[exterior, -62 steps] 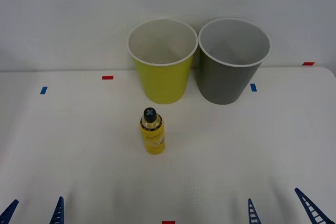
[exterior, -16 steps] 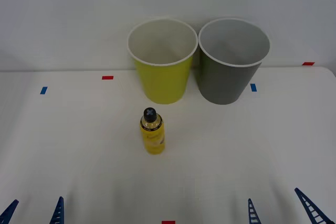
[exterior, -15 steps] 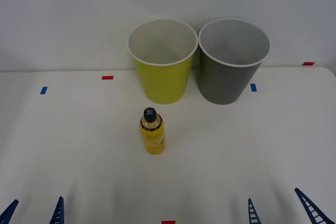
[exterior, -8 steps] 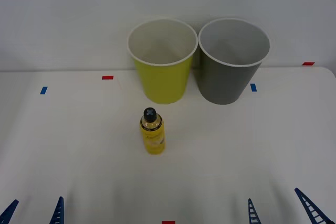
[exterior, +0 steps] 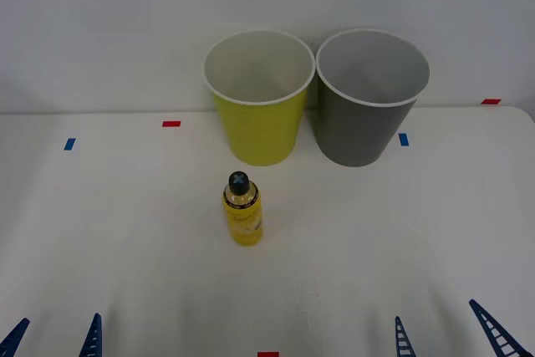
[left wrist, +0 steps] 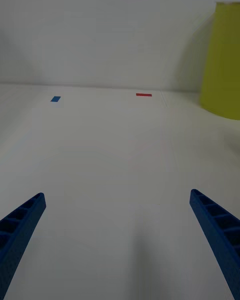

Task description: Put cans in the gray bin and PET bottles in the light green bin.

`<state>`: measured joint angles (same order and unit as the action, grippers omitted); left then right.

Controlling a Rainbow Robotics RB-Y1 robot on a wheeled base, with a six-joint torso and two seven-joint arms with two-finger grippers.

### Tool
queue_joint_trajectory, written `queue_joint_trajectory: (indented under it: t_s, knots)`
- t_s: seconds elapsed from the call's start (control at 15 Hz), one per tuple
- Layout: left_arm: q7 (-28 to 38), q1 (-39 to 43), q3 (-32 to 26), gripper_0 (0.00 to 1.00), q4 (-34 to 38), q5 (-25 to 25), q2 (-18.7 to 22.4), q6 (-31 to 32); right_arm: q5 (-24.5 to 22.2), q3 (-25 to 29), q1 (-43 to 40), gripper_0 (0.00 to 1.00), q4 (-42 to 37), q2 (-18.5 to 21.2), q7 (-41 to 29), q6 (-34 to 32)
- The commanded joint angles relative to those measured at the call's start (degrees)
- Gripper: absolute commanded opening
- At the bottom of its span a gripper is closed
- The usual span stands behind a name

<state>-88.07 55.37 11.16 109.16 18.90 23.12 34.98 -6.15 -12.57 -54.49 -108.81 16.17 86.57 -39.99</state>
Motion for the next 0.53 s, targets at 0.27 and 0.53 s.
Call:
queue_joint_trajectory:
  t_s: [0.27, 0.53]
  knots:
    - [0.0, 0.0, 0.0, 1.0, 0.0, 0.0, 0.0, 0.0, 0.0, 0.0, 0.0, 1.0, 0.0, 0.0, 0.0, 0.0]
    - [0.0, -1.1, 1.5, 1.0, -2.6, -0.4, 2.2, 2.3, 0.0, 0.0, 0.0, 1.0, 0.0, 0.0, 0.0, 0.0]
